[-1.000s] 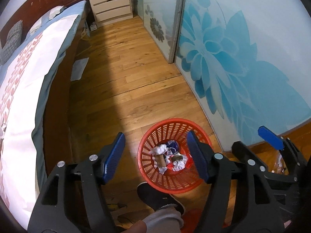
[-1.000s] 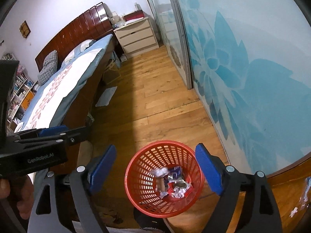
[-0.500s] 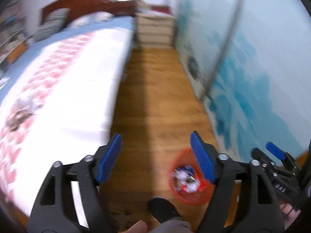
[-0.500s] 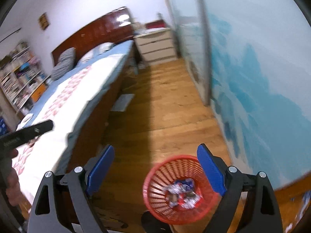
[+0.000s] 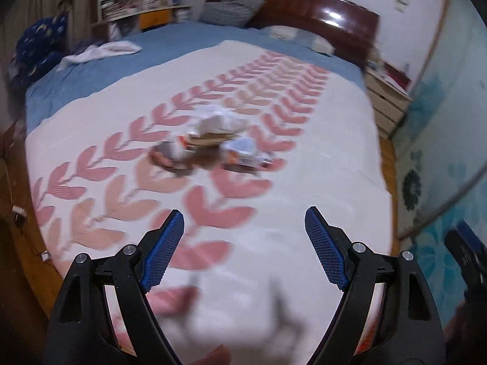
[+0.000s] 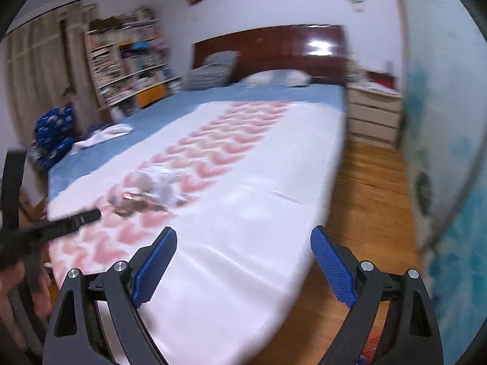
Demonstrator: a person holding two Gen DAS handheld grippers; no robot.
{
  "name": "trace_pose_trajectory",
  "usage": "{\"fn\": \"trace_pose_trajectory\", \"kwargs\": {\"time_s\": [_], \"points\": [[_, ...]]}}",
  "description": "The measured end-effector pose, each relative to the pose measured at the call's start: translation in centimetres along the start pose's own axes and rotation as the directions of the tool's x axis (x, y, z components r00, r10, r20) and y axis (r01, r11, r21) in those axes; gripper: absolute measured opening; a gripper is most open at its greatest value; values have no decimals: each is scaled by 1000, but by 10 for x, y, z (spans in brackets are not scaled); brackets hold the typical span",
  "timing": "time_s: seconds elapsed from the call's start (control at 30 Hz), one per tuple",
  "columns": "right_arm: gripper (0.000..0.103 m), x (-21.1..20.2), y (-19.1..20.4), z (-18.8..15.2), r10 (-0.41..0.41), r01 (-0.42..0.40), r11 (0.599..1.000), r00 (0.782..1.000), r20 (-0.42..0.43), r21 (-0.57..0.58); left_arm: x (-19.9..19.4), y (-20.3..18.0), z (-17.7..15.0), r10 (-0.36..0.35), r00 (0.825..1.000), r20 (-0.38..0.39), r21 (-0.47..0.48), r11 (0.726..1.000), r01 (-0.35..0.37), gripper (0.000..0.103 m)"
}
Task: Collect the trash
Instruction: 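Move both tools back over the trash on the bed, then grasp the white plastic cup with the right tool while the left tool grasps red-white wrapper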
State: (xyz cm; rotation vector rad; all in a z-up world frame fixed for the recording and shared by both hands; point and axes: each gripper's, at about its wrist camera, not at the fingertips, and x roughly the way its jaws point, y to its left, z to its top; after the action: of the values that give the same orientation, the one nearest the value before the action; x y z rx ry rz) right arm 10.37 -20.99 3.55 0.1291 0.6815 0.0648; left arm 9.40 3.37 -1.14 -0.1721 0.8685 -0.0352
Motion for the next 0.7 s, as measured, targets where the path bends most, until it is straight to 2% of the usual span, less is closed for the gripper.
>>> {"fn": "trace_pose_trajectory", "kwargs": {"time_s": [0.1,0.17,0.3,0.4,0.5,0.57,0.67,0.7], "points": [[88,59,50,22,62,-63,998,997,-46,-26,7,38,-1,34,999,-37,-31,999,-35,82],[88,113,79,32,110,-111,994,988,-111,-6,15,64,-3,58,996,-67,-56,997,-62,82],[80,185,118,35,140,-140,990,976,-168,14,28,104,-5,76,990,-121,-115,989,-90,82],[80,222,131,26,140,-137,990,973,-185,30,36,130,-5,38,989,-145,-194,979,-66,82],[80,264,142,18,159,-153,987,961,-228,47,48,147,-5,9,987,-160,-251,967,-50,82],[69,276,147,16,182,-174,983,948,-262,54,56,152,-6,-13,986,-166,-285,958,-35,82],[42,295,158,24,226,-220,974,935,-274,54,70,157,-5,-53,987,-152,-350,937,-4,82],[28,296,159,26,239,-234,971,934,-267,50,78,159,-4,-65,987,-147,-382,924,4,82]]}}
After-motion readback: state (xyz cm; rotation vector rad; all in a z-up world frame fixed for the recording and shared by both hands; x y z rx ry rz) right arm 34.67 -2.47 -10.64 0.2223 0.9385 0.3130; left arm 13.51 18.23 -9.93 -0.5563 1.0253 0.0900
